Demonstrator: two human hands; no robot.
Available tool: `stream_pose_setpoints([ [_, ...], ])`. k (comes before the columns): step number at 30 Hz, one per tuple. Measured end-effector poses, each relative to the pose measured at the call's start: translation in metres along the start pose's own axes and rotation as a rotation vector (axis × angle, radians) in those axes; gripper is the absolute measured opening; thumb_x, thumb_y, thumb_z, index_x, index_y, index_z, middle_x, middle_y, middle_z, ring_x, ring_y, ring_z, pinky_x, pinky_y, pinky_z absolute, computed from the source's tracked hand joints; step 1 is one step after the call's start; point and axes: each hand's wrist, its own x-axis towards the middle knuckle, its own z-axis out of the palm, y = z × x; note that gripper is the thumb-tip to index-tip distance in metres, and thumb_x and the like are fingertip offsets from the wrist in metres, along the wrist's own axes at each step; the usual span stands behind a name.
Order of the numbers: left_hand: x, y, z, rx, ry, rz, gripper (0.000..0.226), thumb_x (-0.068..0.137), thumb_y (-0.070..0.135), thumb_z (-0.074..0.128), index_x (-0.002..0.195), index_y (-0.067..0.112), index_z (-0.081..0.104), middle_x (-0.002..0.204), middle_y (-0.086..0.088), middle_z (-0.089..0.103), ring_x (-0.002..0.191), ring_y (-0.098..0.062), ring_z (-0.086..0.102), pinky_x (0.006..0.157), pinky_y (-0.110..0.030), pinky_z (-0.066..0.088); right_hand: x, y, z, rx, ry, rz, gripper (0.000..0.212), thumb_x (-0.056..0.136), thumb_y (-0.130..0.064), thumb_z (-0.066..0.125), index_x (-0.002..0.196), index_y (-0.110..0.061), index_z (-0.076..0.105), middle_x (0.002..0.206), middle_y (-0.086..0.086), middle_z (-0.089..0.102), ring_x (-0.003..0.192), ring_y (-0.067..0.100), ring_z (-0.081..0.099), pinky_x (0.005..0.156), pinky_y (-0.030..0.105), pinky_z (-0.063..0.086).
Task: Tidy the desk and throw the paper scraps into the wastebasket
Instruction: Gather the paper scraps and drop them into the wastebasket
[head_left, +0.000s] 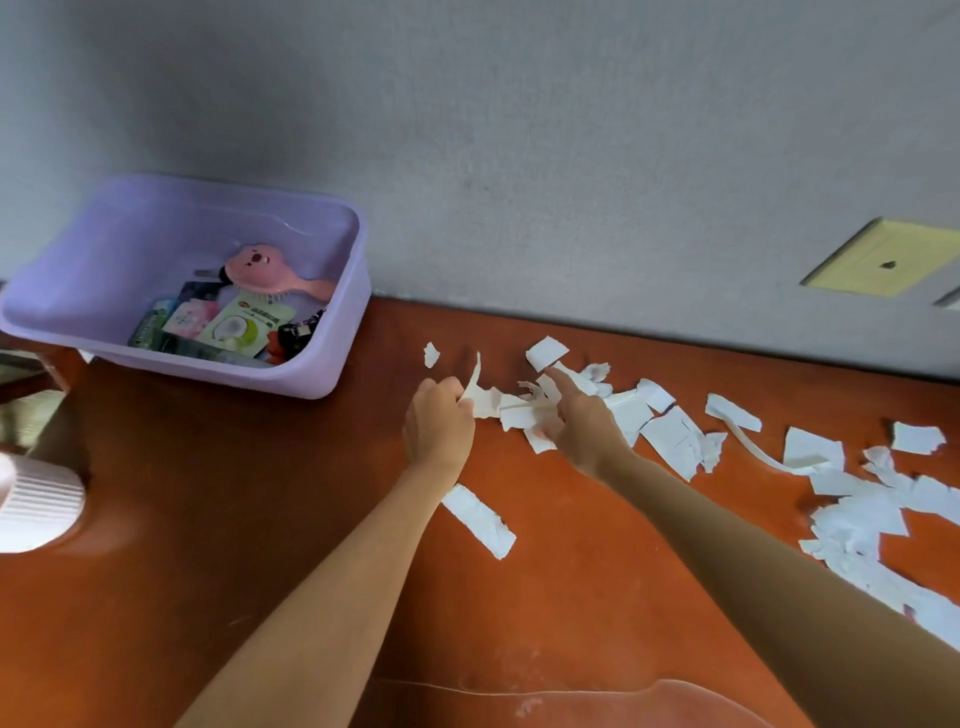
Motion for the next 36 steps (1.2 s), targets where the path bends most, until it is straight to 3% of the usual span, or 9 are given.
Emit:
stream_pose_setpoints([
  [4, 0.003, -0.013, -0.01, -0.076, 0.04, -0.065, 0.015, 0.09, 0.014, 0.055, 0.093, 0.003, 0.066, 0.104, -0.008, 0.059, 0.085, -0.014, 0.054, 0.069, -0.017, 0.043, 0.013, -0.007, 0.004, -0.019, -0.005, 0.056, 0.046, 0.088, -0.005, 0.057, 0.133, -0.009, 0.045, 0.12, 0.015, 0.062, 0.105, 0.03, 0.06, 0.081, 0.031, 0.049],
  [9, 0.001, -0.027, -0.025, -0.17, 0.025, -0.113, 0.01, 0.086, 0.009, 0.057, 0.076, 0.01, 0.057, 0.067, 0.005, 0.053, 0.081, -0.018, 0.056, 0.058, -0.017, 0.041, 0.011, -0.01, 0.011, -0.061, 0.001, 0.095, 0.03, 0.088, -0.006, 0.055, 0.118, -0.003, 0.059, 0.112, 0.016, 0.065, 0.101, 0.03, 0.061, 0.071, 0.026, 0.04],
  [11, -0.005, -0.031, -0.031, -0.191, 0.016, -0.121, 0.012, 0.084, 0.008, 0.057, 0.073, 0.011, 0.054, 0.064, 0.007, 0.049, 0.083, -0.021, 0.057, 0.058, -0.017, 0.041, 0.006, -0.01, 0.013, -0.017, -0.022, 0.103, 0.027, 0.087, -0.009, 0.059, 0.112, -0.001, 0.062, 0.11, 0.015, 0.065, 0.096, 0.028, 0.061, 0.068, 0.023, 0.041],
  [14, -0.014, -0.037, -0.04, -0.235, -0.013, -0.124, 0.009, 0.083, 0.007, 0.059, 0.078, 0.013, 0.054, 0.073, 0.004, 0.055, 0.09, -0.023, 0.058, 0.061, -0.018, 0.042, -0.01, -0.012, 0.011, 0.089, -0.048, 0.104, 0.023, 0.084, -0.012, 0.066, 0.104, 0.0, 0.065, 0.094, 0.008, 0.063, 0.081, 0.019, 0.056, 0.056, 0.013, 0.036],
  [18, -0.031, -0.045, -0.052, -0.25, -0.026, -0.137, 0.015, 0.084, 0.006, 0.061, 0.098, 0.01, 0.062, 0.094, -0.003, 0.065, 0.096, -0.02, 0.06, 0.073, -0.023, 0.047, -0.044, -0.019, 0.023, 0.121, -0.277, 0.024, 0.019, 0.08, -0.013, 0.07, 0.096, -0.004, 0.067, 0.102, 0.006, 0.067, 0.094, 0.018, 0.062, 0.071, 0.015, 0.046],
  [20, -0.043, -0.048, -0.054, -0.214, -0.035, -0.132, 0.017, 0.086, 0.007, 0.059, 0.102, 0.006, 0.065, 0.1, -0.008, 0.068, 0.096, -0.02, 0.061, 0.074, -0.023, 0.047, -0.058, -0.024, 0.036, 0.095, -0.332, 0.022, 0.023, 0.078, -0.012, 0.072, 0.098, -0.003, 0.066, 0.11, 0.01, 0.068, 0.1, 0.021, 0.064, 0.069, 0.015, 0.048],
  [26, -0.06, -0.062, -0.058, -0.171, 0.011, -0.164, 0.014, 0.089, 0.006, 0.054, 0.098, 0.005, 0.064, 0.101, -0.009, 0.067, 0.093, -0.019, 0.058, 0.066, -0.018, 0.044, -0.071, -0.037, 0.059, -0.06, -0.179, 0.031, 0.046, 0.079, -0.019, 0.073, 0.116, -0.01, 0.048, 0.113, 0.01, 0.064, 0.095, 0.027, 0.064, 0.075, 0.028, 0.052],
  [31, -0.062, -0.064, -0.063, -0.162, 0.027, -0.146, 0.015, 0.09, 0.006, 0.053, 0.099, 0.003, 0.064, 0.099, -0.01, 0.067, 0.081, -0.012, 0.055, 0.057, -0.011, 0.04, -0.07, -0.038, 0.065, -0.135, -0.155, 0.045, 0.027, 0.081, -0.019, 0.071, 0.103, -0.007, 0.062, 0.109, 0.008, 0.068, 0.094, 0.024, 0.066, 0.067, 0.022, 0.047],
  [36, -0.049, -0.059, -0.064, -0.153, -0.022, -0.085, 0.011, 0.09, 0.01, 0.055, 0.095, 0.004, 0.064, 0.089, -0.004, 0.062, 0.081, -0.014, 0.057, 0.066, -0.019, 0.043, -0.063, -0.037, 0.059, -0.066, -0.072, 0.097, 0.016, 0.084, -0.014, 0.066, 0.097, -0.004, 0.068, 0.101, 0.01, 0.07, 0.077, 0.017, 0.062, 0.06, 0.015, 0.046],
])
